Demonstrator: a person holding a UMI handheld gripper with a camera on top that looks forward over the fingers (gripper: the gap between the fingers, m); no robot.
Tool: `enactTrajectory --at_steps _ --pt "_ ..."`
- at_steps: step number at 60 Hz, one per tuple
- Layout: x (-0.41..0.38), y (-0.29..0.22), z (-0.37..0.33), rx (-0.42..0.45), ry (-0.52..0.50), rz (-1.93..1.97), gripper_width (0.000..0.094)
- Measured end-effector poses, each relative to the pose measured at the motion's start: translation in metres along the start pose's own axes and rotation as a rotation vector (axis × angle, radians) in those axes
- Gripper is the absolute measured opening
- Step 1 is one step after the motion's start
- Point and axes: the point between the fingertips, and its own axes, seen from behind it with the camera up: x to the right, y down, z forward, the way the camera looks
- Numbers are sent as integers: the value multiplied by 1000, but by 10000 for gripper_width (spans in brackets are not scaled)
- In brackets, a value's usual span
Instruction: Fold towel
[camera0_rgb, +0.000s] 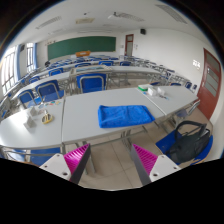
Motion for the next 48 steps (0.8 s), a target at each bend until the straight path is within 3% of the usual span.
enactTrajectory --at_steps 13,32,38,46,48 --pt "-57 -70 116 91 -96 -122 852" --pt "-56 -64 264 -7 -123 -183 824" --pt "-59 -70 272 32 -164 -181 586" --pt "-53 -79 281 60 -164 -270 58" --pt "-54 -80 281 61 -168 -272 39"
